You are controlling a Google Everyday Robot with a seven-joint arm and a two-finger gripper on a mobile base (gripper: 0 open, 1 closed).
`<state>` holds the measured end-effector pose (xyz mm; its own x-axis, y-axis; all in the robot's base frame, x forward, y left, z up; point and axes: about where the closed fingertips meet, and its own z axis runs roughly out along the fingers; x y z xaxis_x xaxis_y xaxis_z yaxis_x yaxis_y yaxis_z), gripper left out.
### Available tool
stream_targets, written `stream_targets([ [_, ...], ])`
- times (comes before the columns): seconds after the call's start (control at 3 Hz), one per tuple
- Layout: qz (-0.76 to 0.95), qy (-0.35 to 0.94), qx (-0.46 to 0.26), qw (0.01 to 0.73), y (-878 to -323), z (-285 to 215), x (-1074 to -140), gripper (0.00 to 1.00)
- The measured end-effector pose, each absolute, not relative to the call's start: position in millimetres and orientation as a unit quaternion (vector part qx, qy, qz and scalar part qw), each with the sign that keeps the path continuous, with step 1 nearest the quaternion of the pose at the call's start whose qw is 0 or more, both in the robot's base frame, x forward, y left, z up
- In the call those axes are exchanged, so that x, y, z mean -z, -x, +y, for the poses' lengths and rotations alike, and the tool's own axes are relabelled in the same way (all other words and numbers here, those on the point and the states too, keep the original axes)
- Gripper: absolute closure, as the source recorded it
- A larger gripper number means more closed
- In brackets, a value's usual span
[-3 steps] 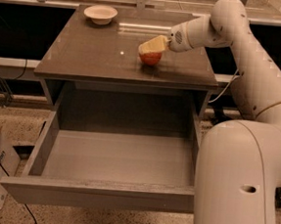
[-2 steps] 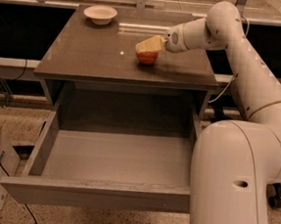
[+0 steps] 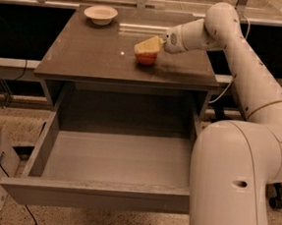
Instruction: Pick apple from top drawer and place on counter
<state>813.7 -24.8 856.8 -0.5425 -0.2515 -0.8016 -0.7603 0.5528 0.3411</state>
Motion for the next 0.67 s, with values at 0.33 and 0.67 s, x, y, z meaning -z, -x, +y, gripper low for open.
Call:
stream_targets([
  [0.33,0.804,0.316,-0.355,0.358,-813.9,-21.2,-854.3,0.00],
  [0.67,0.804,0.316,-0.355,0.358,-813.9,-21.2,-854.3,0.00],
])
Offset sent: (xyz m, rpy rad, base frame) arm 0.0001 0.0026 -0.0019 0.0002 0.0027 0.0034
